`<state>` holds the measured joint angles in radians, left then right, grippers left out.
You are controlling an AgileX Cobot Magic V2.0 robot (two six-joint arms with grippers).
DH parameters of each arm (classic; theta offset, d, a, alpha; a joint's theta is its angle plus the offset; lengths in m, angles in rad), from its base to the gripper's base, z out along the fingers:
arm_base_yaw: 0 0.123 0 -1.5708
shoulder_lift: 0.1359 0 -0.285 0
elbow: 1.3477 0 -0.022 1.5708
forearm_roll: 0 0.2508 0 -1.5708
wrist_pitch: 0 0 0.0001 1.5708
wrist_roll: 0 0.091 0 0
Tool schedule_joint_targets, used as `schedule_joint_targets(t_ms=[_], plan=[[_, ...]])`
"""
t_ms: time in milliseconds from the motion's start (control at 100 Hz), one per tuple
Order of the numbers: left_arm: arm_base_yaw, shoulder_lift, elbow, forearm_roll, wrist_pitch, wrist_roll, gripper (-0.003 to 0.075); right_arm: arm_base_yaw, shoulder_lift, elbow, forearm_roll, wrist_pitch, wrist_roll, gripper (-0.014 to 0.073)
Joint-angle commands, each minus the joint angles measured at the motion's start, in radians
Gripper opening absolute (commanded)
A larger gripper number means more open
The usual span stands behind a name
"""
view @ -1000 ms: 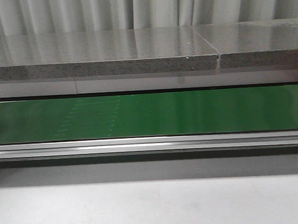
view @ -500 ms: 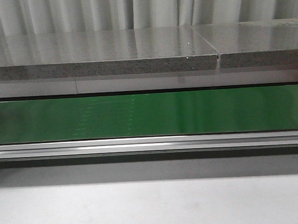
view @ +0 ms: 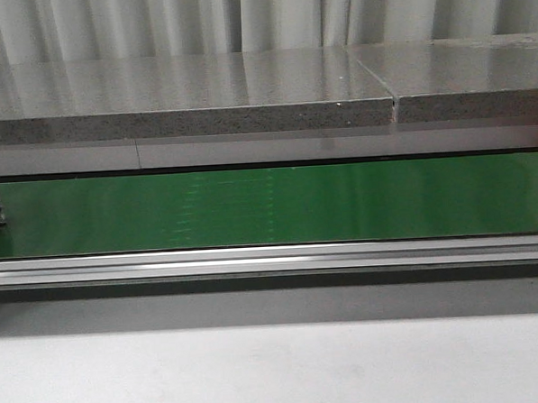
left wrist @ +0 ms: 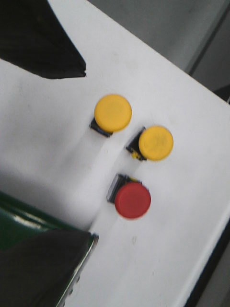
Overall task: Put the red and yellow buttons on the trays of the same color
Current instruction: 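Move the left gripper down onto a yellow push button and grasp it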
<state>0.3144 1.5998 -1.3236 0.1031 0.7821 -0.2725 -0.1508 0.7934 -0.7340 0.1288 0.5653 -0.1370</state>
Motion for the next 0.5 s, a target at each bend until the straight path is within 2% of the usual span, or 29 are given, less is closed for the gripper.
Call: schedule_joint_targets(t_ms=[0, 120, 490], plan=[[0.044, -0.005, -0.031, -0.012, -0.039, -0.002, 0.063, 0.001, -0.007, -0.035, -0.007, -0.059, -0.007, -0.0068], [0.084, 0.051, -0.031, -0.046, -0.055, -0.002, 0.063, 0.001, -0.007, -0.035, -0.007, -0.059, -0.007, -0.0068], [0.084, 0.178, -0.034, -0.03, -0.161, -0.002, 0.063, 0.001, -0.007, -0.035, -0.007, -0.059, -0.007, -0.0068]])
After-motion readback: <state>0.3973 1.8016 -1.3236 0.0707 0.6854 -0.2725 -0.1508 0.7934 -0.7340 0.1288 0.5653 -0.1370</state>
